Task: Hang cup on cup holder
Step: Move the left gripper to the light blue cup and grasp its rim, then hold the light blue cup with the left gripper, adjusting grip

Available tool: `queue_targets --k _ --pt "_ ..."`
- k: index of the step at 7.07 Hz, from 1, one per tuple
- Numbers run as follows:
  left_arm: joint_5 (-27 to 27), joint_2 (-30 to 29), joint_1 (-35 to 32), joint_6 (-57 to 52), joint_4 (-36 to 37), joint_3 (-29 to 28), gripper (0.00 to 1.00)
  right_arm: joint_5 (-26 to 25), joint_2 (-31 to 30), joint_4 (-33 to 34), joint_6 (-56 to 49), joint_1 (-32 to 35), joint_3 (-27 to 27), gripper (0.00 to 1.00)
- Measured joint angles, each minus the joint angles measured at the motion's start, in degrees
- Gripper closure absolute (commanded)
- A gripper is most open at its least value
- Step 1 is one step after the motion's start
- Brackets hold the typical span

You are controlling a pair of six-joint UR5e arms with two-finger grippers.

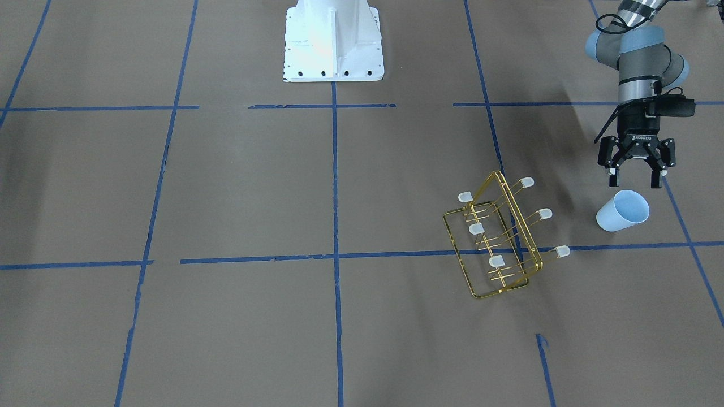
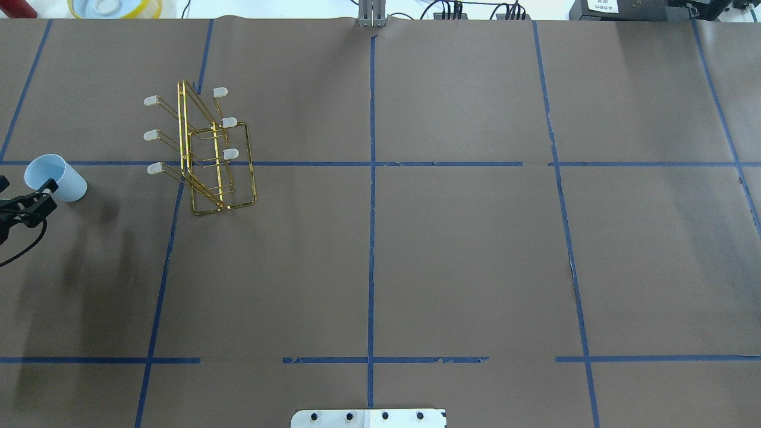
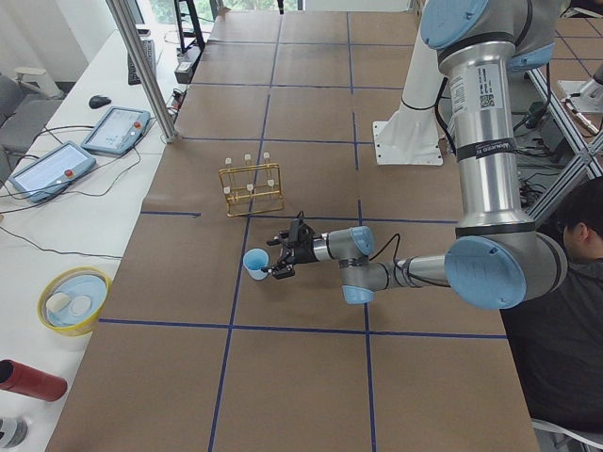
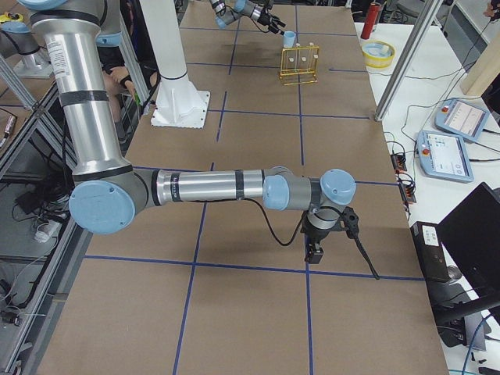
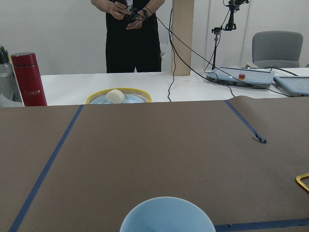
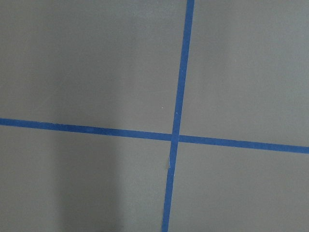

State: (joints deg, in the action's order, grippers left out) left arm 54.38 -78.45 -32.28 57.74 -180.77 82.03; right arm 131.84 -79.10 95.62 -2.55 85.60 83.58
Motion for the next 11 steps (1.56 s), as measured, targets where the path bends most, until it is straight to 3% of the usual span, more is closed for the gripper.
queue_targets --k 11 --pt "3.3 -7.5 0.1 1.5 -0.1 -10.8 0.02 0.0 0.0 0.0 0.0 0.0 0.0 0.0"
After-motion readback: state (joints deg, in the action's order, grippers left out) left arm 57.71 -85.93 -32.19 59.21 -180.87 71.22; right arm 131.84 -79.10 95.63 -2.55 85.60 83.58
